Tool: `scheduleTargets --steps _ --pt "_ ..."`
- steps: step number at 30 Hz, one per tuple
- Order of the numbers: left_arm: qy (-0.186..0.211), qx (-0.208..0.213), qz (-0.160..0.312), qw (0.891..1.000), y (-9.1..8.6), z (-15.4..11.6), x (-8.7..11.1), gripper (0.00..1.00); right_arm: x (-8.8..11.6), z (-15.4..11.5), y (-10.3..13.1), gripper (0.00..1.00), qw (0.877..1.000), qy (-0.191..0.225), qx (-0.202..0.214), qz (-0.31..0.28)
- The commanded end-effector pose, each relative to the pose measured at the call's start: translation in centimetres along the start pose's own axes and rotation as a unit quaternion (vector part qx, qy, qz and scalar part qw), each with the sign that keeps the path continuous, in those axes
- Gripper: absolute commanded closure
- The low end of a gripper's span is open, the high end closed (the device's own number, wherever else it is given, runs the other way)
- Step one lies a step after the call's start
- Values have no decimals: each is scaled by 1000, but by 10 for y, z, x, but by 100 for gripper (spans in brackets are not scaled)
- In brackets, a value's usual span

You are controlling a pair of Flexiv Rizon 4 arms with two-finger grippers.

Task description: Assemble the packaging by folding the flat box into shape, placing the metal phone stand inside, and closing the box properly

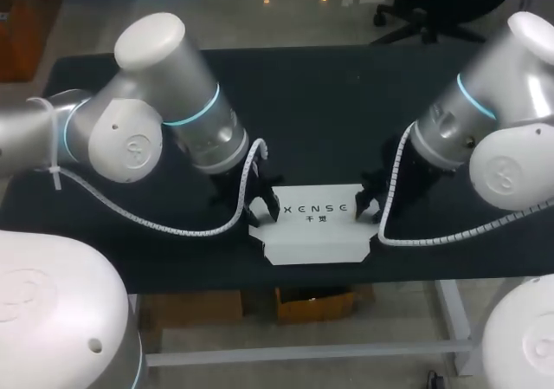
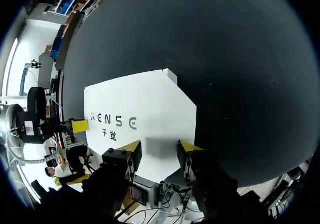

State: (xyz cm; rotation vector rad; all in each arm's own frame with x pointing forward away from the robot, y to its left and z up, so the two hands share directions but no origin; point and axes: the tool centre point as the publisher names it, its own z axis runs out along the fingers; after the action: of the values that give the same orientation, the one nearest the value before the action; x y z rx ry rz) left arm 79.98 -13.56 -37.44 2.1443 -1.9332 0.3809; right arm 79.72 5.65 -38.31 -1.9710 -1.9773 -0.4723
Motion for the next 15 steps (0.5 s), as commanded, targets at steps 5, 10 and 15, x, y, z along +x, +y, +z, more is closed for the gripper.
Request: scheduleTargets --steps 5,10,15 --pt "12 9 3 1000 1 7 -4 58 -4 5 -3 55 1000 14 -7 -3" --pt "18 12 5 1000 2 9 -5 58 -4 6 -2 55 1000 29 -7 -5" --pt "29 13 6 999 2 10 -5 58 -2 5 -3 55 999 39 -10 -8"
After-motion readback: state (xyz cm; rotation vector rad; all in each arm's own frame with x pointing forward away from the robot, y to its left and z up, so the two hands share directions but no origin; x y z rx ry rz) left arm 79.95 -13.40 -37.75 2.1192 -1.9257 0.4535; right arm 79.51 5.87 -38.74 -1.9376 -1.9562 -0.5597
